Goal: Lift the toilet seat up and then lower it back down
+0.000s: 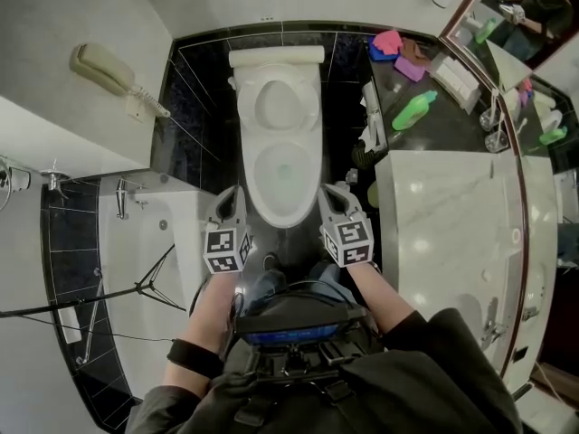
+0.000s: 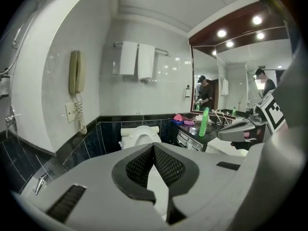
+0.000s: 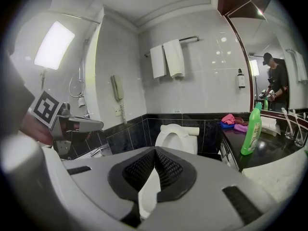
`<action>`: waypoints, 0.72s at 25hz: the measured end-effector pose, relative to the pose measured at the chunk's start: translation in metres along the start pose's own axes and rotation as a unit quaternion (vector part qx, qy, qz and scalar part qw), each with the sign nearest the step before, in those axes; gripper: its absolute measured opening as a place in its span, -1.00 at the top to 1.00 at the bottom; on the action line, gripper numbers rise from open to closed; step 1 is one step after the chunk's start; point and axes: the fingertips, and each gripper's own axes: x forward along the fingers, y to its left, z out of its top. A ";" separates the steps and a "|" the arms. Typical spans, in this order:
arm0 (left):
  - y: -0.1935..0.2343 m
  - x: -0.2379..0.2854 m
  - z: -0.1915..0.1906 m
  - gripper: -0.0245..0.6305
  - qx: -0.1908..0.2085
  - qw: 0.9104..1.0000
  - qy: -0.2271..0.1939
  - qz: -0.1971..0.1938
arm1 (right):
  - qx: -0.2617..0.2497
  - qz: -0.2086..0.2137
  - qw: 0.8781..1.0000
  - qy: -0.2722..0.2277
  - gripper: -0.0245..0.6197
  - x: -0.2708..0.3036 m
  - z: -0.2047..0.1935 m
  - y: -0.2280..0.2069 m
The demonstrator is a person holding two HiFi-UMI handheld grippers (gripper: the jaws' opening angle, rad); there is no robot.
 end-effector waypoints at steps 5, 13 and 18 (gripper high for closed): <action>0.007 0.002 0.003 0.93 0.011 1.000 -0.009 -0.024 | 0.006 -0.004 1.000 0.000 0.91 0.007 0.004 0.016; 0.027 0.009 0.005 0.93 0.052 0.996 -0.010 -0.065 | 0.026 -0.029 0.999 -0.010 0.91 0.020 0.008 0.045; 0.024 0.012 0.017 0.93 0.071 0.994 -0.010 -0.088 | 0.023 -0.026 0.999 -0.012 0.91 0.030 0.018 0.057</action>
